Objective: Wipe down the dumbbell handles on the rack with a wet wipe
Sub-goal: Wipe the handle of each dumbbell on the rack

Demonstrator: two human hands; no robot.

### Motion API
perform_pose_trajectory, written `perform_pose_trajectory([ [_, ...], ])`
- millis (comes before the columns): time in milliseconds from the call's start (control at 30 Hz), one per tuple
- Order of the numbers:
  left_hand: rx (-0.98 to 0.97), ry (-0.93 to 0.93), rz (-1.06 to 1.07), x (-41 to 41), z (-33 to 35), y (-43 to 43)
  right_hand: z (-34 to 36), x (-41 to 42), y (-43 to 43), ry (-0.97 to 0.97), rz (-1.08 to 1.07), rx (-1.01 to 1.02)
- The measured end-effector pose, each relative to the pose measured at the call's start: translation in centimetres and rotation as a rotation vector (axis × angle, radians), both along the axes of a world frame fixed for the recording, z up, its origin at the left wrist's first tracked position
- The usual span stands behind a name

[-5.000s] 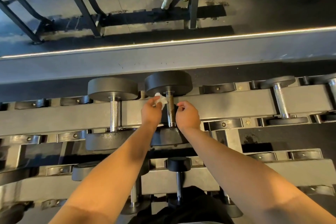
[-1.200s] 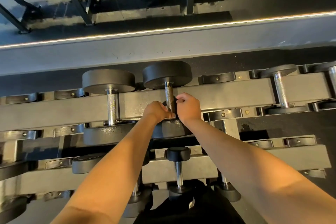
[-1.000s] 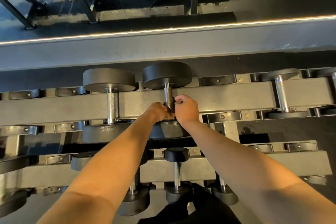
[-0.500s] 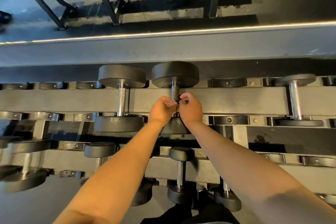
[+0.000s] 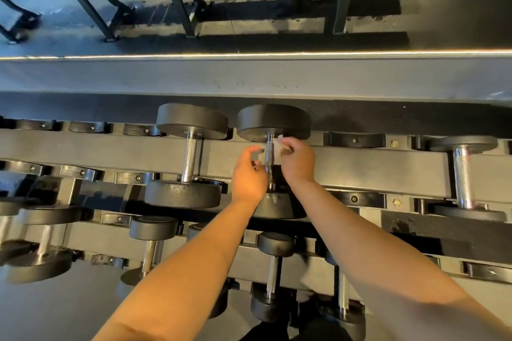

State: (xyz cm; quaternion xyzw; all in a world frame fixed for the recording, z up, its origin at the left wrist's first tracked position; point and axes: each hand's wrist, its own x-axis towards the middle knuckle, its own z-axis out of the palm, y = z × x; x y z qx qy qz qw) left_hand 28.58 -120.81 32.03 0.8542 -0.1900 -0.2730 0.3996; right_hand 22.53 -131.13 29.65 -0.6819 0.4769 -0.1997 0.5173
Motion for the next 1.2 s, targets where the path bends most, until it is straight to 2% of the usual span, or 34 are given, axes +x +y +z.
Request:
perform_pose_trajectory([
  [167,0.168,-0.064,-0.086,0.1,0.0,-0.4,-1.0,2.1,0.0,0.039,0.065,-0.113],
  [400,0.186,-0.05,-0.065,0.1,-0.1,-0.6,-2.7,1.5,-0.1,0.138,0.178,-0.079],
  [500,0.192,-0.048,-0.065,0.2,-0.2,-0.7,-2.9,1.1,-0.2,0.139,0.174,-0.05],
  [600,0.197,-0.044,-0.058,0.2,-0.1,-0.7,-2.4,1.6,-0.1,0.093,0.135,-0.118],
  [700,0.183,-0.051,-0.061,0.2,0.0,-0.7,-1.8,2.5,0.0,0.036,0.064,-0.04],
  [867,0.191,-0.084,-0.069,0.1,0.1,-0.8,-2.6,2.0,0.2,0.054,0.044,0.123],
  [1000,0.187,-0.075,-0.053,0.0,0.3,-0.8,-3.4,1.1,0.5,0.154,0.025,0.299],
  [1067,0.191,-0.069,-0.053,-0.1,0.5,-0.8,-3.4,1.0,0.2,0.142,0.053,0.284],
  [1200,0.19,-0.058,-0.06,0.0,0.5,-0.9,-2.7,1.5,-0.2,-0.005,0.027,0.147],
])
